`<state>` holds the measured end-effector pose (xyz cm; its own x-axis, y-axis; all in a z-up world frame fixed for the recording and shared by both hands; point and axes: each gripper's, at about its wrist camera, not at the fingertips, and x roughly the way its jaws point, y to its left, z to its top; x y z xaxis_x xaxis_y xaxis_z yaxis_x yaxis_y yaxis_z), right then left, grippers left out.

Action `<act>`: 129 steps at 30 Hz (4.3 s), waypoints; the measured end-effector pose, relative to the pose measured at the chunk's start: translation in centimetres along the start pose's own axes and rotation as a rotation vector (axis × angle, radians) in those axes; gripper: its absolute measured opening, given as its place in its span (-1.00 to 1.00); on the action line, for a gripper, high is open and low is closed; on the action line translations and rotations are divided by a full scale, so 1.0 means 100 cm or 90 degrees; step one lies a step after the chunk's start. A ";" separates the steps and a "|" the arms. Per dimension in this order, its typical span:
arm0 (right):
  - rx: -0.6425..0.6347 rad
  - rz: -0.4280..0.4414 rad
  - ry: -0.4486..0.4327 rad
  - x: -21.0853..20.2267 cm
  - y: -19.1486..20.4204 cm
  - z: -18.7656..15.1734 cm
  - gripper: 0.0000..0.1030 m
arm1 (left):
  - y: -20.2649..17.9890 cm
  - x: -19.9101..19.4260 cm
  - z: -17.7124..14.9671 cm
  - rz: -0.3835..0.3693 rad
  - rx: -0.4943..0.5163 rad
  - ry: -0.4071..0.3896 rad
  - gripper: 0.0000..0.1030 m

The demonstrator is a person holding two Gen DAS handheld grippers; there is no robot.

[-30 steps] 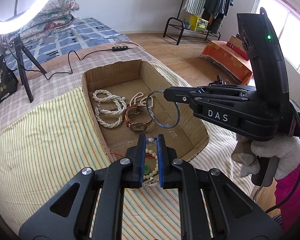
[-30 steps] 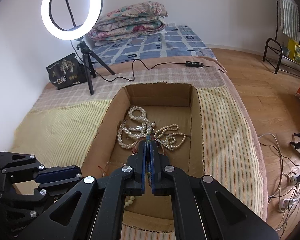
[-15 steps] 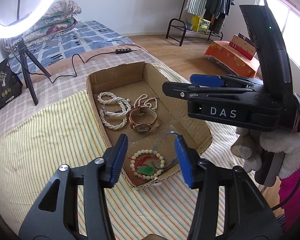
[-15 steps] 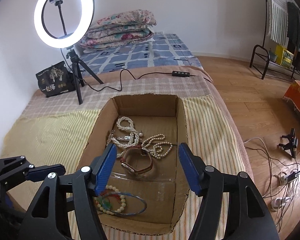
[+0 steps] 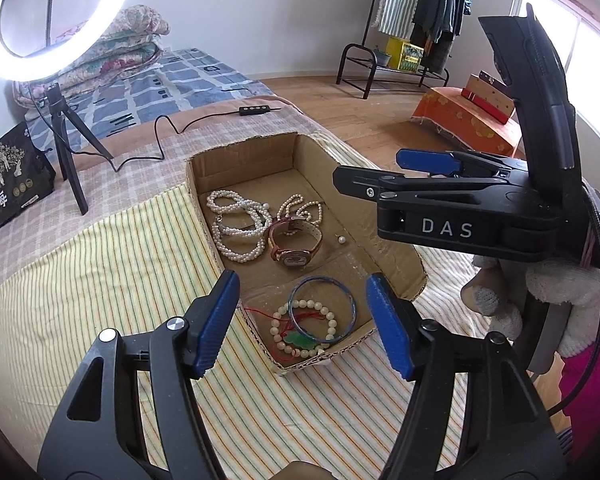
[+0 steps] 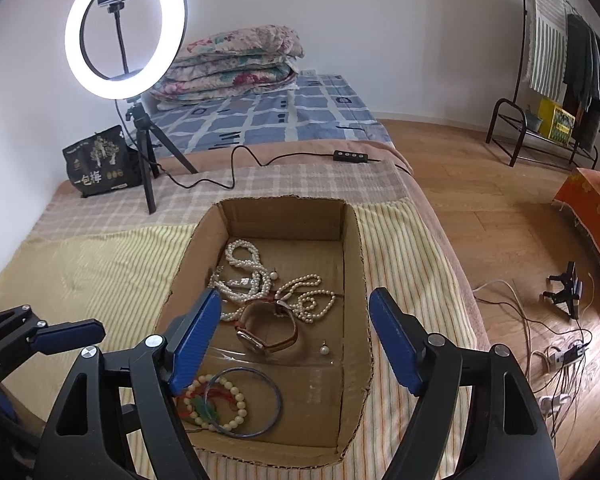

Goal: Organize jewelry

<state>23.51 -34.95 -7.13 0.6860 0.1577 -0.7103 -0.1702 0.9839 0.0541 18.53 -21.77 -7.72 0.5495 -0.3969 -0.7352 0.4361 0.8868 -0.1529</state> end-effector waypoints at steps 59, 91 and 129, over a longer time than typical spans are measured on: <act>-0.017 -0.124 -0.177 -0.122 0.096 -0.023 0.66 | 0.064 -0.172 -0.040 0.193 -0.006 -0.205 1.00; -0.037 -0.127 -0.172 -0.120 0.102 -0.025 0.66 | 0.064 -0.174 -0.038 0.189 -0.002 -0.204 1.00; -0.022 -0.152 -0.161 -0.111 0.089 -0.026 0.66 | 0.068 -0.170 -0.040 0.196 -0.022 -0.196 1.00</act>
<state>12.51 -28.18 -0.57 0.8618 -0.0572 -0.5039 -0.0043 0.9928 -0.1199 9.25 -8.07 1.11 0.8395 -0.1608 -0.5191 0.1982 0.9800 0.0169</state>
